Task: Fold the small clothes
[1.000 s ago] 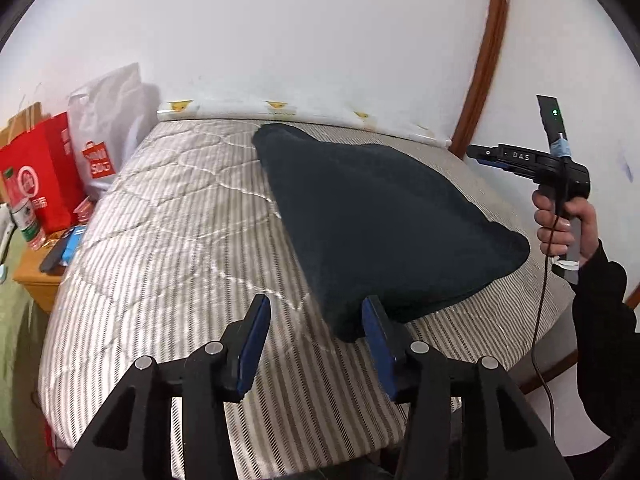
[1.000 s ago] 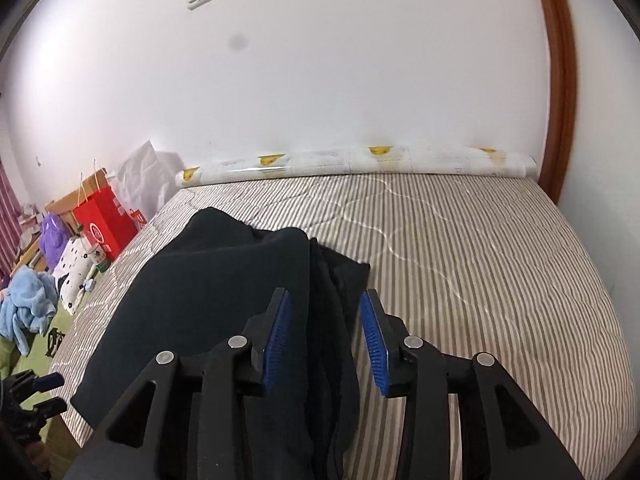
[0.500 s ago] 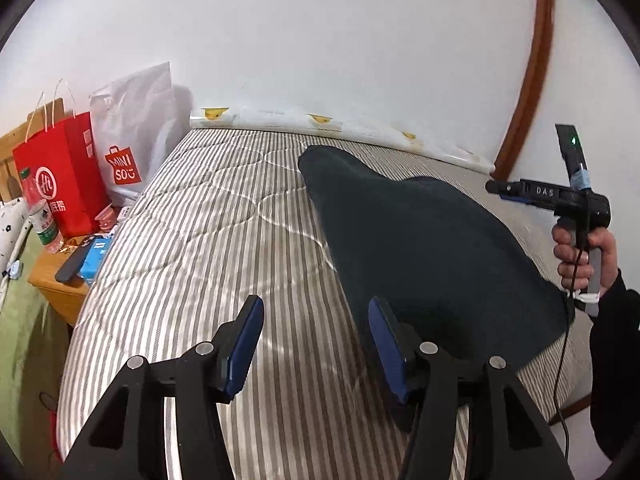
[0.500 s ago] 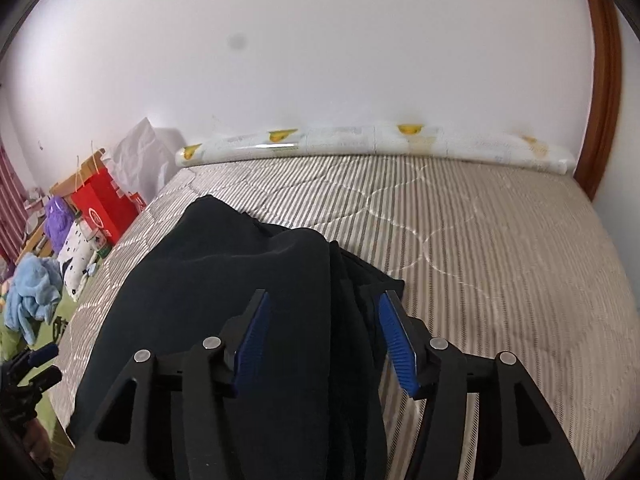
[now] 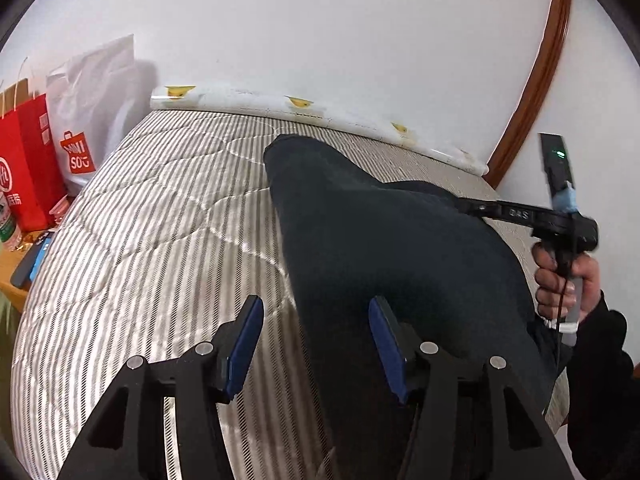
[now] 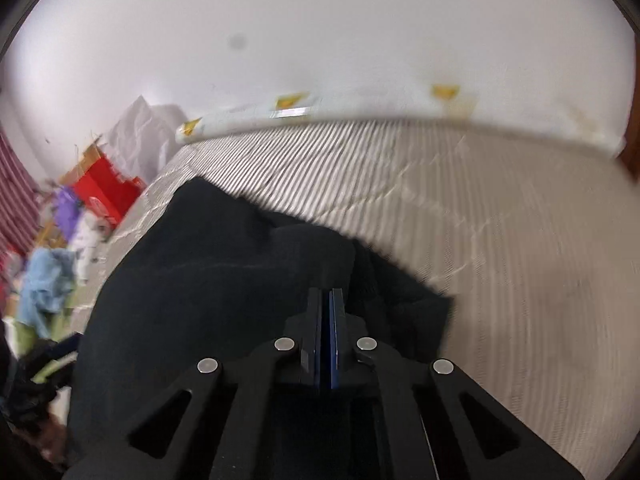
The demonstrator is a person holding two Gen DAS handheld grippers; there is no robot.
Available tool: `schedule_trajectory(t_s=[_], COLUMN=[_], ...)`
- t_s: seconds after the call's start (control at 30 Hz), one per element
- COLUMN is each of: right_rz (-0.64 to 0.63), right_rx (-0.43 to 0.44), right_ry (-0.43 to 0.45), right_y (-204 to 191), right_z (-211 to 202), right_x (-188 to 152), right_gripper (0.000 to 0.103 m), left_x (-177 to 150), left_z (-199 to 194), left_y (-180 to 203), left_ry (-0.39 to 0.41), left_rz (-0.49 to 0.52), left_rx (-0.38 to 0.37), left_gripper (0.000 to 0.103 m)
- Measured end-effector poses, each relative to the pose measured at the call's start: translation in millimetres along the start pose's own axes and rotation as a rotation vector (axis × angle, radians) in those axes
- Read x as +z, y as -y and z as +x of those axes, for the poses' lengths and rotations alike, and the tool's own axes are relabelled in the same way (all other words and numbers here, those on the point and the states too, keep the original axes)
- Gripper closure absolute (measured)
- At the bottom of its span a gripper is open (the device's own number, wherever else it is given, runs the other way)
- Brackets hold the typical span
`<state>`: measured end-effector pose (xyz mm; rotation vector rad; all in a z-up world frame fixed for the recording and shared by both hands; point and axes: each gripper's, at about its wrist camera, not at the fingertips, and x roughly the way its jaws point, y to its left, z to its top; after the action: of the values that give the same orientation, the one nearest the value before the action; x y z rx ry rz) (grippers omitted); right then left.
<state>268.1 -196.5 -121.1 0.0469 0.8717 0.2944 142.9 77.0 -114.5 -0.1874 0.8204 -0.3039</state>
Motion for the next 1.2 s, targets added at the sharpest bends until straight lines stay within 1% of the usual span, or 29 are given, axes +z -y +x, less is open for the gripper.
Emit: schedule_trajectory(t_s=[0.07,0.17,0.23,0.3,0.4,0.47,0.5,0.57,0.63,0.73,0.8,0.93,1.03,1.1,1.17,1.2], right_rz=[-0.02,-0.014,-0.031,-0.045,-0.054,-0.063,-0.069,-0.078,-0.061,-0.033,-0.013,0.023,0.057,0.071,0.086,0.096], right_rx=[-0.026,-0.039,-0.066,-0.095,-0.126,-0.137,-0.143,-0.158,-0.171,-0.184,-0.189,-0.205,-0.215,-0.216,-0.225,-0.229], right_ry=[0.059,0.107,0.122,0.109,0.052,0.008,0.003,0.009,0.006,0.005,0.007,0.018,0.027,0.044,0.063,0.071], right_y=[3,10,12,14,15,14,13,12,14,17,18,17,12,7,3,3], right_z=[-20,-42,-47,-40,-14,3,6,2,-5,-19,-31,-61,-88,-105,-125,-135], right_x=[1,3,3,-2,-12,-20,-23,-24,-24,-27,-32,-43,-53,-61,-69,-73], right_gripper=[0.101,0.101,0.101,0.101,0.101,0.101,0.101,0.1,0.098,0.097,0.094,0.092,0.077,0.056,0.048,0.046], left_x=[4,11,15,17,15,11,9,5,1,-3,-7,-14,-18,-20,-19,-18], left_z=[2,5,5,6,8,10,10,10,9,4,0,-14,-29,-39,-52,-59], left_y=[2,10,16,25,37,42,43,43,43,43,44,53,62,68,74,76], left_ry=[-0.001,0.002,0.007,0.008,0.005,-0.011,-0.015,-0.023,-0.028,-0.03,-0.031,-0.021,-0.013,-0.007,0.004,0.012], left_rz=[-0.004,0.009,0.02,0.04,0.083,0.108,0.114,0.122,0.122,0.116,0.118,0.137,0.143,0.132,0.12,0.116], left_rx=[-0.01,-0.027,-0.041,-0.047,-0.024,-0.001,0.004,0.012,0.014,0.01,0.009,0.016,0.003,0.027,0.043,0.05], left_gripper=[0.051,0.051,0.051,0.051,0.05,0.05,0.05,0.049,0.049,0.049,0.049,0.049,0.049,0.049,0.049,0.046])
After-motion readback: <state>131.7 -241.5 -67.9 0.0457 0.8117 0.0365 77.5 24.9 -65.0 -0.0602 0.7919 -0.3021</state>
